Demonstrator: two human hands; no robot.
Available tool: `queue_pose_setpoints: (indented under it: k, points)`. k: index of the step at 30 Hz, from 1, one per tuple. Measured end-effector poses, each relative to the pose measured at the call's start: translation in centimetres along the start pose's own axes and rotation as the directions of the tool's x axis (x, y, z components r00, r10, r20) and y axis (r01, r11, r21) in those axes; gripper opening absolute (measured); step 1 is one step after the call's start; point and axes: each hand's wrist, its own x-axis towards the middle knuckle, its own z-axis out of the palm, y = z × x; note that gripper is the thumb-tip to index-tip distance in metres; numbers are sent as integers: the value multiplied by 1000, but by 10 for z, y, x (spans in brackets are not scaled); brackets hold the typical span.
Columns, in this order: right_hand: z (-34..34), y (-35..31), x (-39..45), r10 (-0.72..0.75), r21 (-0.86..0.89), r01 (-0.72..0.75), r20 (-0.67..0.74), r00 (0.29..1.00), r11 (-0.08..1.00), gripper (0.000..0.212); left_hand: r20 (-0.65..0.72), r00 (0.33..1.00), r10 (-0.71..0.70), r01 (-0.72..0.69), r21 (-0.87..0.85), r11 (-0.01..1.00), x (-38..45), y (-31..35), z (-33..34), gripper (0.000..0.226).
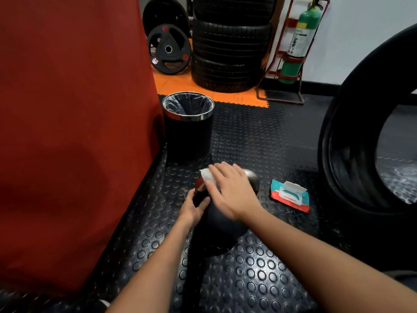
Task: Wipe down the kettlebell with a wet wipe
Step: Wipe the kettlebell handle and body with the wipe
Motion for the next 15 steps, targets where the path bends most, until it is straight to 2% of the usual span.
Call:
queue_pose_setpoints:
  k: [1, 3, 6, 9, 15]
  points:
    - [1, 1, -2, -35, 3, 35, 30, 999, 999, 71, 15, 1000, 3, -3, -34, 999, 0, -2, 0, 35]
    - [2, 14, -7, -59, -2, 59, -5, 998, 998, 69, 42, 999, -1, 3, -55, 999, 1, -5, 0, 33]
    - [-3, 33, -10, 99, 10, -99, -145, 984, 995, 62, 58, 998, -8, 11, -52, 999, 0, -5, -2, 31]
    - [-6, 23, -1, 187, -43, -195, -145, 972, 980, 66, 38, 999, 7, -6, -33, 999, 1, -7, -1, 28]
    - [0, -10, 3, -50, -102, 56, 65, 997, 993, 77, -23, 998, 54, -55, -14, 998, 10, -14, 10, 40]
